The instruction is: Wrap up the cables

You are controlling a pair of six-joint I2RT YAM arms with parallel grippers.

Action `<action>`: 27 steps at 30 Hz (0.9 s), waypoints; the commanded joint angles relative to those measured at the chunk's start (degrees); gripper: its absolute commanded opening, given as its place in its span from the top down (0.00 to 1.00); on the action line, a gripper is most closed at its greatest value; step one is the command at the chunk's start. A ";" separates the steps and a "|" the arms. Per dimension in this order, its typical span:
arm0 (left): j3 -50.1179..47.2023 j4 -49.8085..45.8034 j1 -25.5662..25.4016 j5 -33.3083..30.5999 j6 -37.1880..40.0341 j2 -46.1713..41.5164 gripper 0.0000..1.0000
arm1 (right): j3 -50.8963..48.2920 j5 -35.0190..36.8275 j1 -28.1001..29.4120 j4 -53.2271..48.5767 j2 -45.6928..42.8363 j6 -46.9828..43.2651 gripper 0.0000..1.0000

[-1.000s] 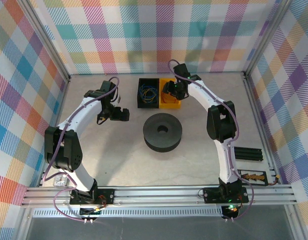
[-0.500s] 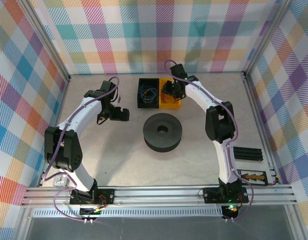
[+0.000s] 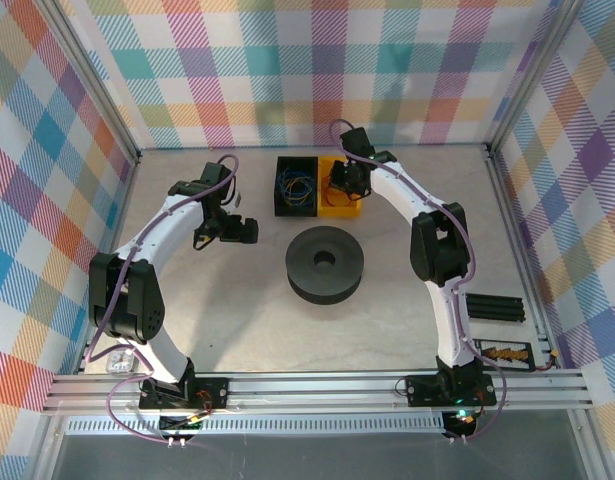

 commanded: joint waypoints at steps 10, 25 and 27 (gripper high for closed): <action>-0.70 -0.50 -0.39 -0.07 1.03 -0.54 0.00 | 12.02 -5.62 0.23 -9.00 -0.07 -22.23 0.58; -0.82 -0.87 -0.39 0.17 1.30 -1.20 0.00 | 14.39 -10.20 0.28 -12.57 3.20 -52.40 0.33; -0.74 -1.20 -0.39 0.00 1.43 -1.44 0.00 | 14.59 -11.25 -0.25 -11.50 4.13 -53.46 0.36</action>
